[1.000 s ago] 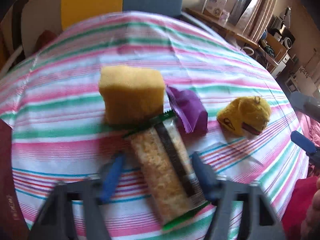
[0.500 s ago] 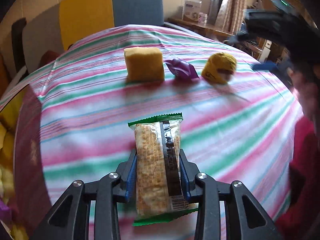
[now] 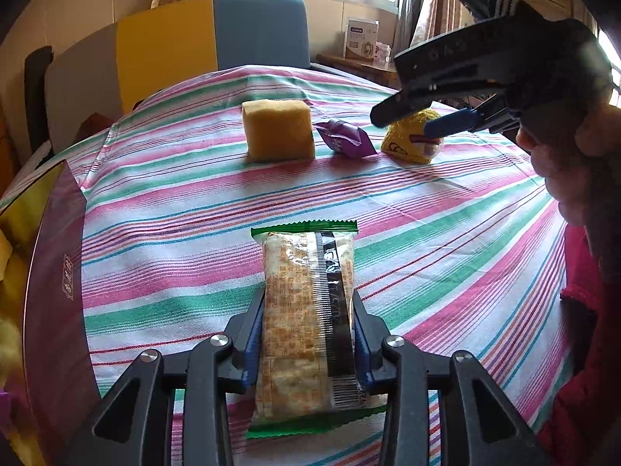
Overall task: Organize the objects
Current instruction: 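Grasp the second purple packet with the right gripper while the left gripper holds the biscuit bar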
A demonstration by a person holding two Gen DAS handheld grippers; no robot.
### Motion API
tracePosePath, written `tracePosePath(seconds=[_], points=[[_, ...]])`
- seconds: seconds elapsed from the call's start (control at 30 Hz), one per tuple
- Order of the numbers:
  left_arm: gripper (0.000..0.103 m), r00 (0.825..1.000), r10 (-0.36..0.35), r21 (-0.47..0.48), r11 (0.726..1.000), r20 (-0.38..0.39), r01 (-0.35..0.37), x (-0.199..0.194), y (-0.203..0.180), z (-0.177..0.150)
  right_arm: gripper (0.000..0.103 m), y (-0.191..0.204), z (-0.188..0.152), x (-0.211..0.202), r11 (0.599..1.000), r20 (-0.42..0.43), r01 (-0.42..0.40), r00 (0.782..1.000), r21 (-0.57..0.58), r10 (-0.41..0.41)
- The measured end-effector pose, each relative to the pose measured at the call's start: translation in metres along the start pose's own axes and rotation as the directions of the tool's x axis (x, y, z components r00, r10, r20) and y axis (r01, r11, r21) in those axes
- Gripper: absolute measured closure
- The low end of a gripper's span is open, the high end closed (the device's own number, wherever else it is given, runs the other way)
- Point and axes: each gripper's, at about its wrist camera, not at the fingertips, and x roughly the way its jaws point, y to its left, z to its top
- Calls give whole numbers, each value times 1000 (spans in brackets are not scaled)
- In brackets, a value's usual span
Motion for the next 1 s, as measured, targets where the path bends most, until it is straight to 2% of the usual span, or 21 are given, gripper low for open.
tracePosePath(seconds=[0.3,0.43,0.6,0.73,0.77,0.8,0.83,0.9,0.93,1.0], points=[[64,1000,-20,-15,1000,6,21,-2,3,-2,37,6,-1,8,998,-19,55,998,-43,-56],[64,999,-34,-24,999,6,34,-2,6,-2,37,24,1,9,991,-17,61,998,-118,-63],[64,999,-44,-34,998,7,44,-2,8,-2,38,54,14,35,942,-24,160,984,-295,-175],[64,999,-48,-36,998,8,49,-2,10,-2,38,61,27,68,900,-34,230,965,-371,-261],[64,999,-50,-37,998,8,50,-2,11,-2,44,59,29,77,891,-42,242,959,-384,-279],[64,999,-52,-39,998,9,52,-2,11,-2,57,57,30,85,884,-56,252,953,-393,-296],[64,998,-54,-41,998,9,55,-1,12,-1,66,52,31,92,882,-77,266,945,-390,-319],[64,999,-52,-39,998,10,52,0,12,-1,69,48,33,81,916,-71,214,965,-339,-252],[64,999,-51,-38,998,11,51,0,12,-1,73,49,32,72,923,-60,189,973,-336,-221],[64,999,-53,-40,998,11,53,0,12,-1,73,55,23,57,920,-66,155,979,-361,-191]])
